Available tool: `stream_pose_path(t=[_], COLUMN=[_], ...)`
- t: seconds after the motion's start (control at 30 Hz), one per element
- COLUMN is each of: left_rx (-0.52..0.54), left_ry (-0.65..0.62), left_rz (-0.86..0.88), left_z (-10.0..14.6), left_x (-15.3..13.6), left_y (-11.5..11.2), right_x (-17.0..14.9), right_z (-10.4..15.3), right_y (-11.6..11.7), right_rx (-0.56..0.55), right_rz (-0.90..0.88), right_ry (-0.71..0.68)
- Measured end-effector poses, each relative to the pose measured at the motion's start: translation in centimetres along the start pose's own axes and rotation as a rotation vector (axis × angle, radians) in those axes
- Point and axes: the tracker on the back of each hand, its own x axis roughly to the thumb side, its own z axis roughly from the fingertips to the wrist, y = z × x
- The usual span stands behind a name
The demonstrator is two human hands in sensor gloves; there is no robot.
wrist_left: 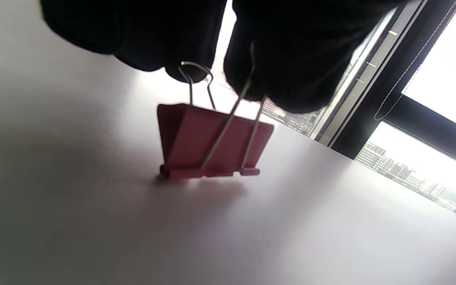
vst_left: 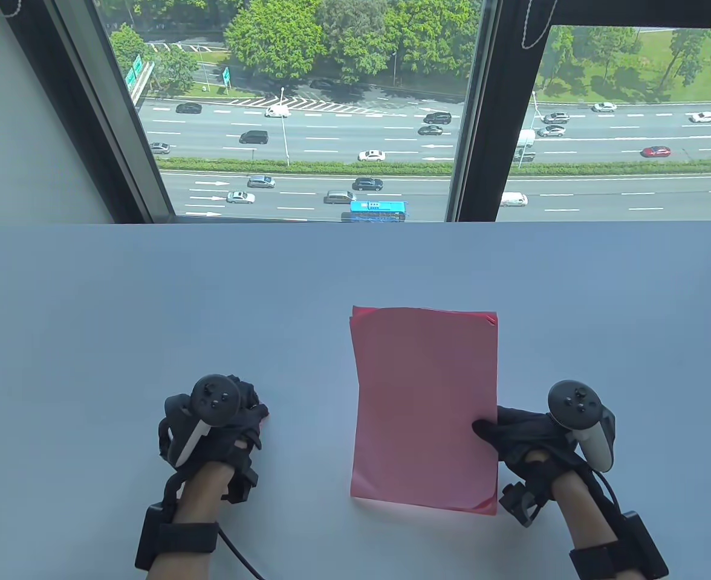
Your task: Clip paper with binder clip (Left hand to clip)
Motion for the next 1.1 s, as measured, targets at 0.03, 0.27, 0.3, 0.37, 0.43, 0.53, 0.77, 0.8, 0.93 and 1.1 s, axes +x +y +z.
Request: stream_pose_path(t=[0.03, 0.27, 0.3, 0.37, 0.43, 0.53, 0.77, 0.8, 0.93, 1.1], left_rx=[-0.026, -0.063, -0.057, -0.036, -0.038, -0.049, -0.167, -0.174, -0.247, -0.367], left_ry=[0.006, 0.017, 0.002, -0.03, -0.101, -0.156, -0.311, -0.315, -0.329, -0.352], left_rz=[0.02, 0.118, 0.163, 0.271, 0.38, 0.516, 0.665, 0.714, 0.813, 0.831], left_z=[0.0, 0.0, -0.1, 0.0, -0.1, -0.1, -0.3, -0.3, -0.5, -0.4], left_x=[-0.2, -1.2, -1.2, -1.1, -0.9, -0.7, 0.0, 0.0, 0.3, 0.4], left_y=[-0.1, 0.0, 0.0, 0.2, 0.1, -0.1, -1.1, -1.4, -2.0, -2.4], right_x=[0.0, 0.1, 0.1, 0.1, 0.1, 0.2, 0.6, 0.6, 0.6, 0.9], right_z=[0.0, 0.1, 0.1, 0.1, 0.1, 0.1, 0.3, 0.3, 0.2, 0.3], right_y=[0.0, -0.1, -0.1, -0.2, -0.3, -0.4, -0.5, -0.5, -0.4, 0.0], right_rx=[0.002, 0.003, 0.0, -0.006, -0.007, -0.006, 0.005, 0.006, 0.019, 0.076], right_rz=[-0.001, -0.018, -0.024, -0.037, -0.047, -0.056, -0.059, -0.062, -0.068, -0.101], right_ry=[0.0, -0.027, -0.03, -0.036, -0.044, -0.057, -0.115, -0.117, -0.147, -0.179])
